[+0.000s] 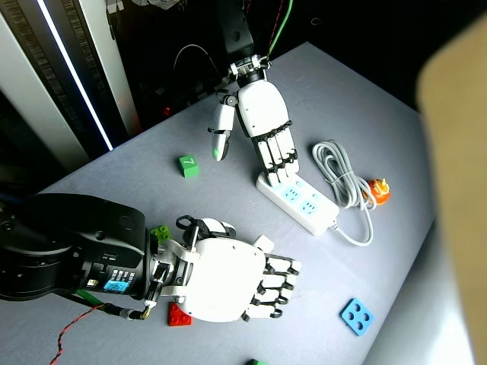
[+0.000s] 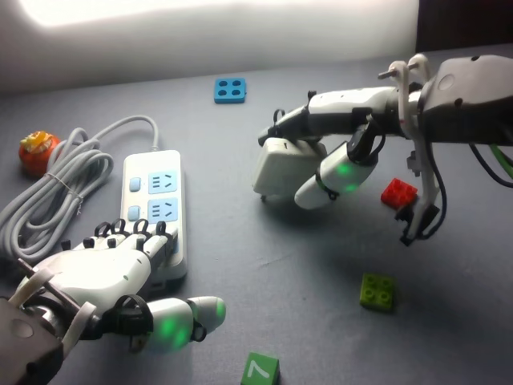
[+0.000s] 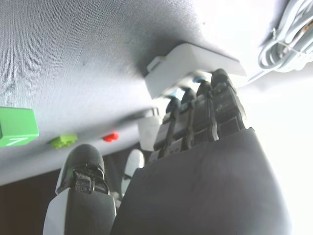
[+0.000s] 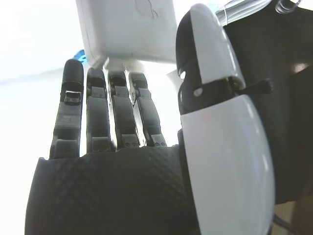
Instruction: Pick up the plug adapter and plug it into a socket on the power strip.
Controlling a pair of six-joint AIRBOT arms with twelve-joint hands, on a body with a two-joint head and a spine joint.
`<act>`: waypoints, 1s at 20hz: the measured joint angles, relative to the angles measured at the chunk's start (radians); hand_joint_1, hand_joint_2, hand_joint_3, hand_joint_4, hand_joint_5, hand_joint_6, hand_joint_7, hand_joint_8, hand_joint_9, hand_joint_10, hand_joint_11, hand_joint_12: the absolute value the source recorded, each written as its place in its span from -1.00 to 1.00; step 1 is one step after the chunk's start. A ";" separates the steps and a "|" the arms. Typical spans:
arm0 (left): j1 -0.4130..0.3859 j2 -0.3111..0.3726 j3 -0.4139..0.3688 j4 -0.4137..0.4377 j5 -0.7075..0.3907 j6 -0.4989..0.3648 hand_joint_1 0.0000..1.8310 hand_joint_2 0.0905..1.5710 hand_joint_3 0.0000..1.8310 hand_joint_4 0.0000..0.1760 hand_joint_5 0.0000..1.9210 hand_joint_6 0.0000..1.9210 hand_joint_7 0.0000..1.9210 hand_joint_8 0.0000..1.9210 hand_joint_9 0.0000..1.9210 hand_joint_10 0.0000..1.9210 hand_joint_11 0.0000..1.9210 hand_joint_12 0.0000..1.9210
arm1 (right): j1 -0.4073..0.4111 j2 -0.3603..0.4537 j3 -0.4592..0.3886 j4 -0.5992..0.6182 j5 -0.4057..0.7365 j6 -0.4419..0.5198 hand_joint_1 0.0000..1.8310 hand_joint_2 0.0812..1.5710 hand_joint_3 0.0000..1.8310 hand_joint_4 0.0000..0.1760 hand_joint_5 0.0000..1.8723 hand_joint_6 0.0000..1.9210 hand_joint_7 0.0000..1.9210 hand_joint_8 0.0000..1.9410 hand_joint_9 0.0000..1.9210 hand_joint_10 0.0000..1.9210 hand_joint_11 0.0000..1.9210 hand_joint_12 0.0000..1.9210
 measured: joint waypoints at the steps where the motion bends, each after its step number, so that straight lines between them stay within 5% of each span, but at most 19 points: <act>1: 0.000 0.000 0.000 0.000 0.000 0.000 -1.00 0.47 -1.00 -1.00 -1.00 -1.00 -1.00 -1.00 -1.00 -1.00 -1.00 -1.00 | 0.000 -0.006 0.007 0.000 -0.001 0.000 0.23 0.28 -1.00 -1.00 -0.63 -0.98 -0.64 -0.98 -0.72 -0.98 -1.00 -0.15; 20: 0.002 0.000 0.008 0.002 0.009 0.000 -1.00 0.51 -0.99 -1.00 -1.00 -1.00 -1.00 -1.00 -1.00 -1.00 -1.00 -1.00 | 0.010 -0.066 0.056 0.003 0.035 -0.057 0.23 0.29 -1.00 -1.00 -0.47 -1.00 -0.46 -1.00 -0.51 -0.98 -1.00 0.21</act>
